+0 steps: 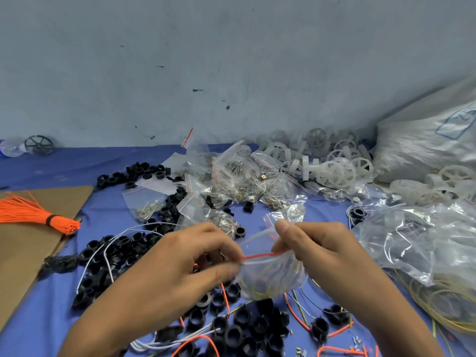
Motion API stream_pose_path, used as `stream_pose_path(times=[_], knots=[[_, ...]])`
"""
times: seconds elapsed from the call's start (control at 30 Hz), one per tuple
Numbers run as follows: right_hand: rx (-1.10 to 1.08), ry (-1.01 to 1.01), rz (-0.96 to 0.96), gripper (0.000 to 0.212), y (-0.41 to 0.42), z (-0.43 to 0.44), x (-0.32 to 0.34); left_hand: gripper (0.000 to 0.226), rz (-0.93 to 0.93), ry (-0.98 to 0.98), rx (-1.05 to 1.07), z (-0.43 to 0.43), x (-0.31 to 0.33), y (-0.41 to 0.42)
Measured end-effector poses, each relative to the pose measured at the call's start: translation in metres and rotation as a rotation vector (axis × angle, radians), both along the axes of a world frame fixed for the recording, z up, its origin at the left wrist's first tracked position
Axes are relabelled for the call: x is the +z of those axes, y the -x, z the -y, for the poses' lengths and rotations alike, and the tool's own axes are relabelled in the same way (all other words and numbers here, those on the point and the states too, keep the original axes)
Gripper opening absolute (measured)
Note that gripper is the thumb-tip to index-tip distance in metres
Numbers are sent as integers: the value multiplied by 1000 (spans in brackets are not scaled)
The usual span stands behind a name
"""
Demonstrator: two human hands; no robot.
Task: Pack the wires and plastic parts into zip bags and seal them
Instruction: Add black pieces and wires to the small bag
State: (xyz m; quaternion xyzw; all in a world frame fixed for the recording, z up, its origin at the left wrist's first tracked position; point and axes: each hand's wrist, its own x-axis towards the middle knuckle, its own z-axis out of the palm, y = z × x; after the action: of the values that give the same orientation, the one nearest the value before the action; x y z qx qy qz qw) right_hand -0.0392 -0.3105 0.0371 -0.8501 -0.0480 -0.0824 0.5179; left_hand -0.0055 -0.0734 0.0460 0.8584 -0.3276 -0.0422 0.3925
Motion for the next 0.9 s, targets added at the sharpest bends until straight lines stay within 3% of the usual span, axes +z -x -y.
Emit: stream_pose_path(times=[0.13, 0.27, 0.4, 0.7, 0.9], knots=[[25, 35, 20, 53, 0, 5, 4, 15, 94, 207, 106, 7, -5, -2], [-2, 151, 74, 53, -1, 7, 2, 34, -37, 381, 216, 13, -13, -6], [18, 211, 5, 45, -1, 3, -2, 19, -136, 422, 312, 18, -21, -14], [-118, 305, 141, 36, -2, 5, -6, 15, 0, 328, 268, 21, -20, -8], [-26, 429, 324, 38, 1, -11, -3, 7, 105, 178, 147, 33, -13, 2]])
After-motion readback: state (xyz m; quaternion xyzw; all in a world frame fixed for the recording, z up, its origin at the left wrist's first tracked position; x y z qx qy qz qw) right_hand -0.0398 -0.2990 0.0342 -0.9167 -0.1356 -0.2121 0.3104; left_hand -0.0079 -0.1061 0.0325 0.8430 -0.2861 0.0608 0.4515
